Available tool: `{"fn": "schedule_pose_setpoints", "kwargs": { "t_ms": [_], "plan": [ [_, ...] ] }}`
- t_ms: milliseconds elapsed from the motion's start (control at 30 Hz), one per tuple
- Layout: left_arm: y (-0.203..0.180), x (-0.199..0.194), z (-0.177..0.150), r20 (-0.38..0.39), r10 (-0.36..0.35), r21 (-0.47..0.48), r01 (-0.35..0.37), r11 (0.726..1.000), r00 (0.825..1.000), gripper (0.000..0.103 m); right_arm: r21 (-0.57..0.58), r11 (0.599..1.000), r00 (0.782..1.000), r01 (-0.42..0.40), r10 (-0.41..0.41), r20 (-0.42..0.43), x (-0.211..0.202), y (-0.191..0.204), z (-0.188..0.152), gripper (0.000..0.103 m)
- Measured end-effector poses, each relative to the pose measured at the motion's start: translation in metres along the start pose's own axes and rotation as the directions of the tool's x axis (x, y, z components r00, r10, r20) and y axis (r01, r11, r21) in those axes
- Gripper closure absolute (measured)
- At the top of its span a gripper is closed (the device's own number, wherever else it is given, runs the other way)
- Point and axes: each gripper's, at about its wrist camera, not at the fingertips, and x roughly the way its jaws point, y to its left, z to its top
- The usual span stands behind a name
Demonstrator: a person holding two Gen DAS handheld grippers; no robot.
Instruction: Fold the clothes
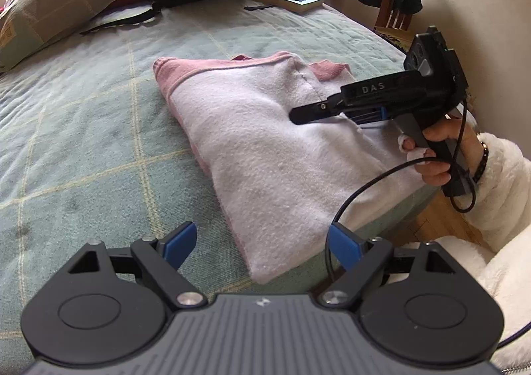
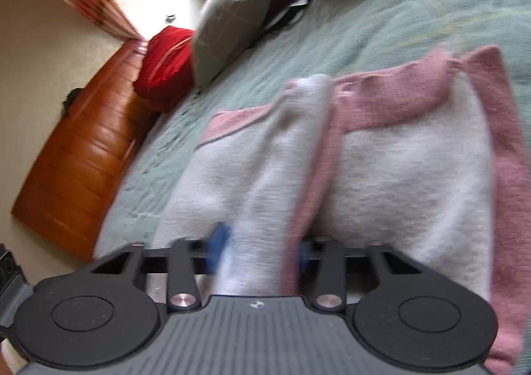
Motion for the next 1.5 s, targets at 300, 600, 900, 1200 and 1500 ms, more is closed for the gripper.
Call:
{"fn": "schedule_pose_setpoints", "kwargs": {
  "t_ms": [300, 600, 900, 1200, 1500],
  "plan": [
    [0.002, -0.011, -0.007, 0.025, 0.004, -0.018, -0.004, 1.000, 1.000, 0.017, -0.025, 1.000, 1.000, 0.018, -0.017, 0.026, -0.024, 0.016, 0.009, 0.078],
    [-0.003, -0.013, -0.008, 0.029, 0.005, -0.001, -0.005, 1.000, 1.000, 0.016, -0.093, 0.992, 0.993, 0.091, -0.083, 0.081, -0.065, 0.032, 0.022, 0.078],
    [-0.013, -0.012, -0.005, 0.016, 0.011, 0.029, -0.011, 1.000, 1.000, 0.016, -0.052, 0.988, 0.987, 0.143, -0.138, 0.088, -0.077, 0.011, 0.023, 0.078],
    [-0.014, -0.012, -0.005, 0.020, 0.007, 0.026, -0.008, 1.000, 1.000, 0.016, -0.038, 0.985, 0.982, 0.169, -0.165, 0.093, -0.087, 0.009, 0.025, 0.078],
    [-0.015, -0.009, -0.007, 0.012, -0.004, 0.029, 0.003, 1.000, 1.000, 0.015, -0.004, 0.975, 0.973, 0.220, -0.220, 0.069, -0.100, -0.004, 0.015, 0.078]
  ]
}}
